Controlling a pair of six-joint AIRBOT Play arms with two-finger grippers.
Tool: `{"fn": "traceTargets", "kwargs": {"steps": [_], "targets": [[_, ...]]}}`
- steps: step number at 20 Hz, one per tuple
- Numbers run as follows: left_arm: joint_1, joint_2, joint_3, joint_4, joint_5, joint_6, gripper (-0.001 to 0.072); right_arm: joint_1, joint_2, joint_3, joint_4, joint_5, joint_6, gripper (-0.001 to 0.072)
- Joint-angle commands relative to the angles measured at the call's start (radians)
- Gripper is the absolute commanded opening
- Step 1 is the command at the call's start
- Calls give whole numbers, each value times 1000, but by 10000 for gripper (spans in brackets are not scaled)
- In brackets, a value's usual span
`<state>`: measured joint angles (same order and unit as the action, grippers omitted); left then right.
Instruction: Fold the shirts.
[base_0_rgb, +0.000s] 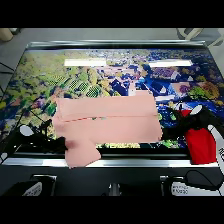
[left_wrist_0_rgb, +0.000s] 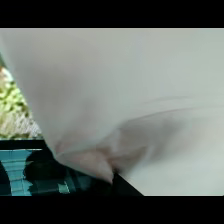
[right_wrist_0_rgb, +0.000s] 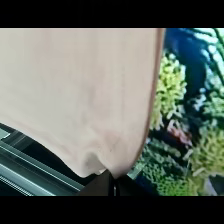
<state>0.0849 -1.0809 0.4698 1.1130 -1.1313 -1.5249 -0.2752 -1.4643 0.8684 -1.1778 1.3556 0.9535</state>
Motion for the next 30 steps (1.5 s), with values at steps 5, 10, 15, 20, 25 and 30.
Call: {"fn": "traceTargets", "kwargs": {"steps": [5,10,15,20,25,30], "targets": [[7,124,239,-2,-27,44,23,0,99,119,128,-31,-59,18],[57,41,414,-3,15,43,23,103,64,299,55,-217,-26,19],[98,-234,587,-37,88,44,23,118,-142,518,87,-342,34,19],[98,-492,785,-150,103,138,23,118,-296,617,149,-383,34,20],[98,-602,834,-149,99,138,24,158,-386,617,161,-369,28,22],[120,-598,878,-153,27,169,671,132,-369,644,138,-361,10,702]]}}
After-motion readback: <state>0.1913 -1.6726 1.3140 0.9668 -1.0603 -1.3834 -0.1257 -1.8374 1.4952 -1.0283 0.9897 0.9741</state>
